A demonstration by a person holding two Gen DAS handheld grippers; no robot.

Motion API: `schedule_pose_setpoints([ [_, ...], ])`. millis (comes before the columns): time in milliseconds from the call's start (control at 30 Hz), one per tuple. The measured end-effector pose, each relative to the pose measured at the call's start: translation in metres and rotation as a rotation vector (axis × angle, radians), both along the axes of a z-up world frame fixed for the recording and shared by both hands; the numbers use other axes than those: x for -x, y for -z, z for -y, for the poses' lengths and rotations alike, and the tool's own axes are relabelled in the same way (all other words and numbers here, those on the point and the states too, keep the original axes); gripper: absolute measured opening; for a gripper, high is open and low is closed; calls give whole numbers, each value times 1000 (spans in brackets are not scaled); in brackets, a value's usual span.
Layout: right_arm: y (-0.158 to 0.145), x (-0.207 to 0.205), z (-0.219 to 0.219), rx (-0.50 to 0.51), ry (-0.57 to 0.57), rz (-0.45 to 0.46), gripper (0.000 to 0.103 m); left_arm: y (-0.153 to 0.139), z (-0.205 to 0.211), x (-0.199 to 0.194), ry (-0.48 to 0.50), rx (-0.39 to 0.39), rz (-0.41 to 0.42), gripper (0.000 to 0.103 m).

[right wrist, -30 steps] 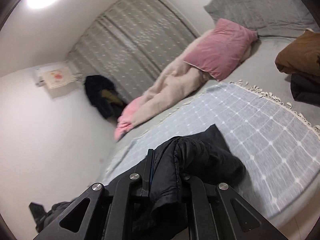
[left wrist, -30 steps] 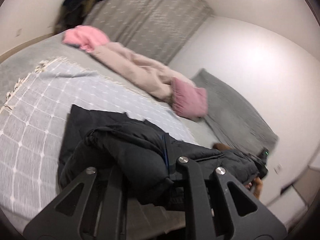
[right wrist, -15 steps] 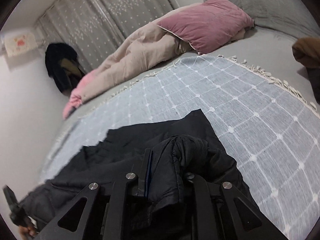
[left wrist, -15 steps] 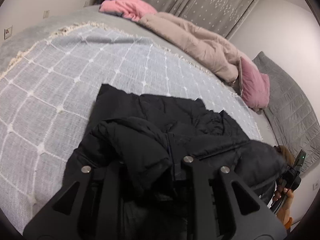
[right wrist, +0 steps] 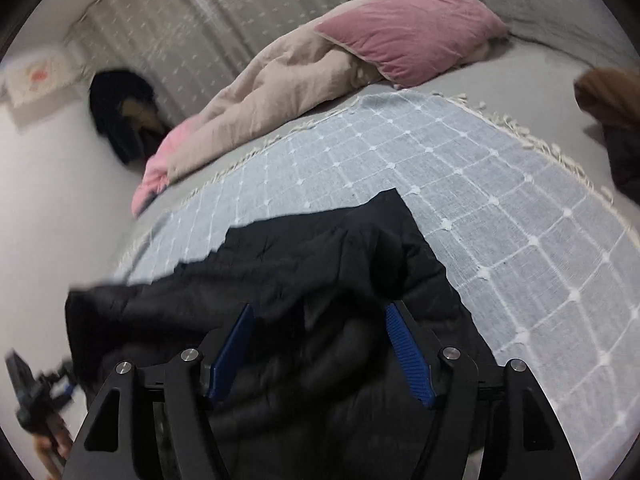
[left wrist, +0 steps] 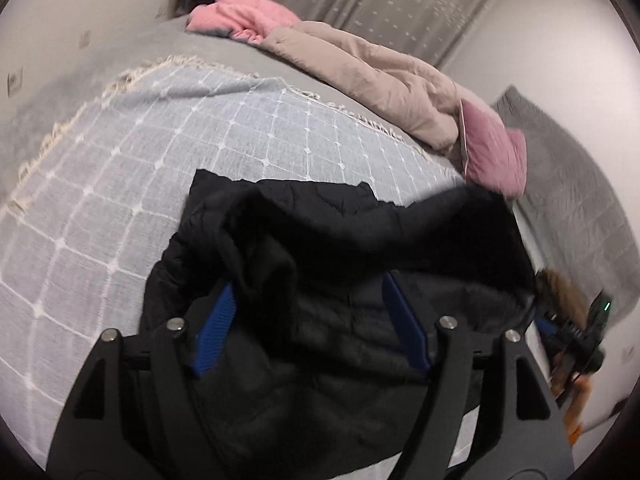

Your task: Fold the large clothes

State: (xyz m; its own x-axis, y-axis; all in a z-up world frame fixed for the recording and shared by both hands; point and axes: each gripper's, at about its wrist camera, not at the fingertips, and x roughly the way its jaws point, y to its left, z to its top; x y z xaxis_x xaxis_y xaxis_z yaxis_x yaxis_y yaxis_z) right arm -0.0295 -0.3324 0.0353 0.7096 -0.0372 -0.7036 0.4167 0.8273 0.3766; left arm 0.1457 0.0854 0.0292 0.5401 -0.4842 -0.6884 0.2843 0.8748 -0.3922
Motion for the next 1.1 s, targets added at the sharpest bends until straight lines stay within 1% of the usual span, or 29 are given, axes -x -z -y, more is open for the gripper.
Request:
schedule_pose_setpoints([
  [67,-5,4,-18,45,-77,-18,70,-1,7,10,56,-77,21,77],
  [100,-3,3,-27,62,-121,-45,70,0,10,13,78,-105,23,77],
  [200,12,-6,-55,107,-229,-155,70,13,29,25,199,-216,12,77],
  [300,34,-25,-80,171,-280,-274,70,31,50,28,277,-299,-29,77],
  [367,44,-37,-92,226,-290,-322,70,46,64,23,298,-348,-67,77],
  [400,46,-44,-98,260,-292,-337,70,49,69,22,300,-364,-71,77],
  [467,47,-59,-107,305,-298,-349,70,53,83,15,311,-396,-51,77],
  [500,47,-66,-109,309,-300,-351,70,53,87,12,315,-398,-42,77],
  [600,43,-93,-108,266,-294,-325,70,47,95,-4,312,-350,-26,77],
  [667,39,-109,-102,203,-284,-281,70,43,96,-20,288,-282,3,77],
  [700,35,-119,-97,173,-269,-230,70,41,97,-24,283,-255,21,77],
  [733,31,-124,-92,153,-253,-178,70,39,95,-31,274,-202,68,77],
  [767,26,-128,-86,130,-232,-109,70,38,89,-39,243,-144,121,77],
  [800,19,-129,-77,81,-209,20,70,36,83,-45,208,-116,144,77],
  [833,14,-126,-67,36,-190,119,70,38,70,-55,135,-93,151,77],
  [867,13,-123,-59,8,-167,170,70,39,62,-63,71,-86,141,77],
  [900,13,-117,-46,-16,-110,204,70,40,49,-70,-5,-77,127,77],
  [933,14,-113,-39,-17,-72,208,70,39,35,-75,-74,-51,120,77],
  [1000,10,-99,-17,-10,8,227,70,33,10,-77,-177,-10,111,77],
  [1033,8,-93,-8,-11,35,230,70,30,0,-76,-214,-4,99,77],
  [1100,7,-76,10,-11,97,221,70,26,-14,-76,-237,-6,68,77],
])
